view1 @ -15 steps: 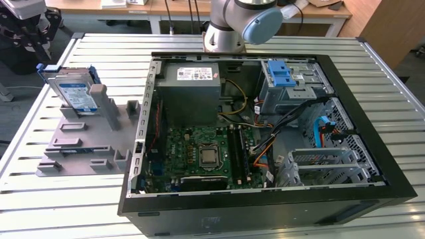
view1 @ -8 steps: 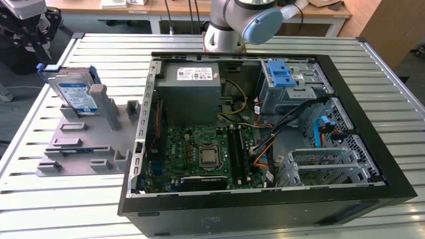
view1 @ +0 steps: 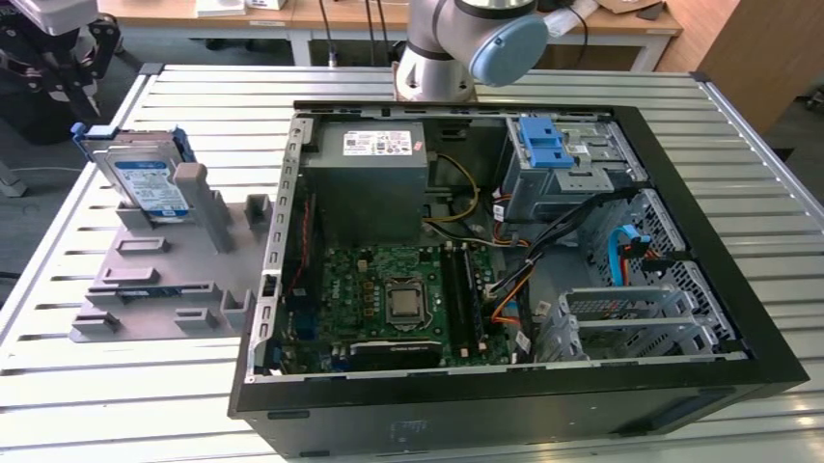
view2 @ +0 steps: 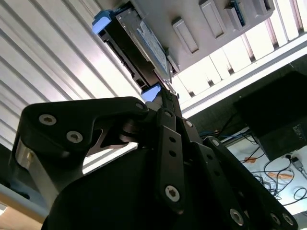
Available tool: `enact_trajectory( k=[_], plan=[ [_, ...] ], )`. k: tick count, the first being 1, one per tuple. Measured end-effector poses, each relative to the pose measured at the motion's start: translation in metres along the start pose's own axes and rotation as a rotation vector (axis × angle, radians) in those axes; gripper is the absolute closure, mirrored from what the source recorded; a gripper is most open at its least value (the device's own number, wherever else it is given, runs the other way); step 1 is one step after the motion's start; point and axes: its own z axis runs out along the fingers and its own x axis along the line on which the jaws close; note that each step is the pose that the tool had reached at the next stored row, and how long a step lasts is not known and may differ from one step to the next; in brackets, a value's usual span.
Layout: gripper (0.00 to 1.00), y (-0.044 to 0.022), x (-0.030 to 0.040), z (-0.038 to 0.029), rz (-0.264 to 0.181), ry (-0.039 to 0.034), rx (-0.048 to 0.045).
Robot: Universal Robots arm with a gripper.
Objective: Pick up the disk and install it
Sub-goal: 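Pick up the disk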
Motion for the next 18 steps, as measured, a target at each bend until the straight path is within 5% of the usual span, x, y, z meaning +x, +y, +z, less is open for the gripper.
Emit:
enact_trajectory(
  k=[18],
  plan=[
    [0.89, -0.0001, 0.0001, 0.0029, -0.295, 0.0008, 0.0046]
  ],
)
